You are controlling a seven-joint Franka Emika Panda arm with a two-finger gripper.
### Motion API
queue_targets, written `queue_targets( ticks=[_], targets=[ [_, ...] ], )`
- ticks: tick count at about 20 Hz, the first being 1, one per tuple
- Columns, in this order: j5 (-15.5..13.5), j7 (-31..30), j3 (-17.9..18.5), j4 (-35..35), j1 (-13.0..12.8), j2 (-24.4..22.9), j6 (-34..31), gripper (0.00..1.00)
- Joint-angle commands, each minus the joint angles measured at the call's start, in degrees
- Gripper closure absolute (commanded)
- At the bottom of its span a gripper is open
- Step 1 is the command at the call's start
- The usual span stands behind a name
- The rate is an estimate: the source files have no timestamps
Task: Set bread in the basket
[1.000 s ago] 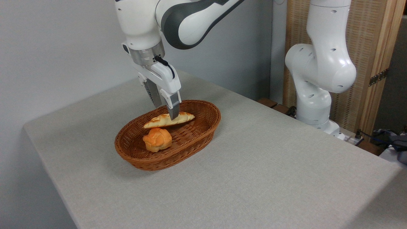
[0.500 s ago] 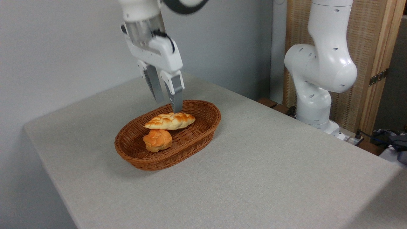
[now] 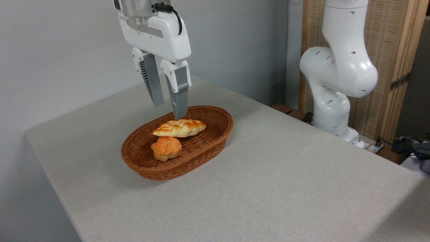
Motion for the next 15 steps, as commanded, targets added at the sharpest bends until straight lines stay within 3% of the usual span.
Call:
queue_targets(
  ticks=[1, 15],
  targets=[
    [-0.03, 1.28, 1.18, 2.41, -0.92, 0.97, -1.95, 0.0],
    [-0.55, 0.76, 1.18, 2.23, -0.83, 0.89, -3.62, 0.0]
  ],
)
